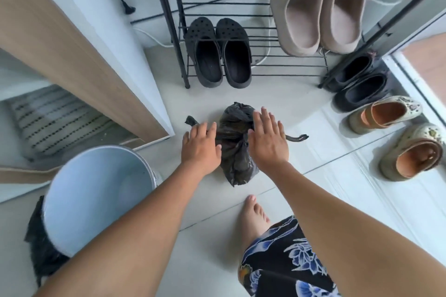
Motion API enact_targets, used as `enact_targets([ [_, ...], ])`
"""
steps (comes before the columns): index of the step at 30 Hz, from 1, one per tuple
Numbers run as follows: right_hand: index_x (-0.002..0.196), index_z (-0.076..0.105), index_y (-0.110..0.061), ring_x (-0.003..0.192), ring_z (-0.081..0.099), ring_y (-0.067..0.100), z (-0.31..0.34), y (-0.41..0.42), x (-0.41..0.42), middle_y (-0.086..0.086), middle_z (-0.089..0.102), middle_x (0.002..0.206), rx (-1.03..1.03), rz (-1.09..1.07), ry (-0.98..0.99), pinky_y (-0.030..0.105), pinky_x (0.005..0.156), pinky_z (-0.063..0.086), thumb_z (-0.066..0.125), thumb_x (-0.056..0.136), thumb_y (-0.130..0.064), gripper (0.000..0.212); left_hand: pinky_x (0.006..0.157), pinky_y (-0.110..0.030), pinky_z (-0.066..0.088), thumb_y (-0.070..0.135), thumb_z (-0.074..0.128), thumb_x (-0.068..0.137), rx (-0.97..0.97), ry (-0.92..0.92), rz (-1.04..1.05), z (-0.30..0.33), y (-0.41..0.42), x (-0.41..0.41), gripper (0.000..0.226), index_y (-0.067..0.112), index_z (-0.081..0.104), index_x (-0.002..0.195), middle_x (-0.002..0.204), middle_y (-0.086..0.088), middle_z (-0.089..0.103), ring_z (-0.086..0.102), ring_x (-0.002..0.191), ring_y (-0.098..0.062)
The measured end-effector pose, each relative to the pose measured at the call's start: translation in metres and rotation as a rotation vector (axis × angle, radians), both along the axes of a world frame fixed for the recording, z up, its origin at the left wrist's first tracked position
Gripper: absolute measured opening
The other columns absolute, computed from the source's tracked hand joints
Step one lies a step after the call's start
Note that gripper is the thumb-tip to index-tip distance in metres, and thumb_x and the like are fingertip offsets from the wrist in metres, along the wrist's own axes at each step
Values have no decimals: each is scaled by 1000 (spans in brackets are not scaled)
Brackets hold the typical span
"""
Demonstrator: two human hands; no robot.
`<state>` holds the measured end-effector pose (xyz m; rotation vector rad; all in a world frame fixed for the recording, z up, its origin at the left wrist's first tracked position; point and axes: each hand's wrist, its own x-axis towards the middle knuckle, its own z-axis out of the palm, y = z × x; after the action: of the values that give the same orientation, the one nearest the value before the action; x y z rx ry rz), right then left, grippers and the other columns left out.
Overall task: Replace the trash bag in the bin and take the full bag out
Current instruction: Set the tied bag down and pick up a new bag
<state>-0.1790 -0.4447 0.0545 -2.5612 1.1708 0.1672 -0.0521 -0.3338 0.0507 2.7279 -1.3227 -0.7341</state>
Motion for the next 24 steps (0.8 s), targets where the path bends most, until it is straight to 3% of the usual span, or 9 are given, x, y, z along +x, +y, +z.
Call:
enact_targets([
  [3,150,21,-13,148,15,25,27,30,20,8,18,160,-38,60,-28,40,121,8,21,99,-34,55,119,-46,16,36,42,94,-59,-56,38,33,25,10,61,17,24,149,155,-7,22,18,144,-27],
  [7,140,44,-8,138,39,32,65,92,55,15,43,147,-63,191,-95,47,114,25,19,92,-36,61,121,-45,8,37,39,96,-81,-114,129,74,86,34,63,17,17,152,161,-7,12,7,149,-27],
  [11,148,28,-14,146,21,28,90,143,82,12,27,156,-54,281,-88,42,120,10,10,92,-39,63,121,-43,1,34,34,98,-84,-145,238,100,146,55,61,17,13,153,162,-5,7,2,150,-25],
  [15,137,48,-9,133,45,36,104,219,120,18,48,143,-85,402,-167,51,111,31,23,93,-36,57,120,-45,7,32,37,97,-64,-181,388,120,244,78,61,17,15,152,162,-6,10,5,149,-26],
  [18,132,53,-6,127,50,39,110,270,150,22,54,136,-58,461,-203,53,106,37,27,91,-35,56,119,-46,11,34,38,96,-67,-207,504,129,308,91,62,17,17,152,161,-7,14,10,148,-27],
  [21,124,59,-5,118,58,39,106,325,155,22,62,125,-87,581,-194,54,99,44,32,88,-32,53,120,-45,10,35,36,96,-1,-172,587,123,374,87,62,17,17,152,161,-6,15,10,148,-27],
  [22,122,60,-4,116,59,39,43,391,181,22,63,122,-12,731,-87,53,98,45,33,87,-31,52,120,-44,9,35,36,96,105,-25,729,64,444,90,62,17,16,152,161,-6,14,8,149,-27],
  [24,120,60,-3,112,61,38,27,410,182,21,65,117,89,773,22,51,96,49,34,87,-30,51,121,-45,9,36,35,97,146,29,777,39,471,86,62,16,14,152,161,-6,12,7,149,-26],
])
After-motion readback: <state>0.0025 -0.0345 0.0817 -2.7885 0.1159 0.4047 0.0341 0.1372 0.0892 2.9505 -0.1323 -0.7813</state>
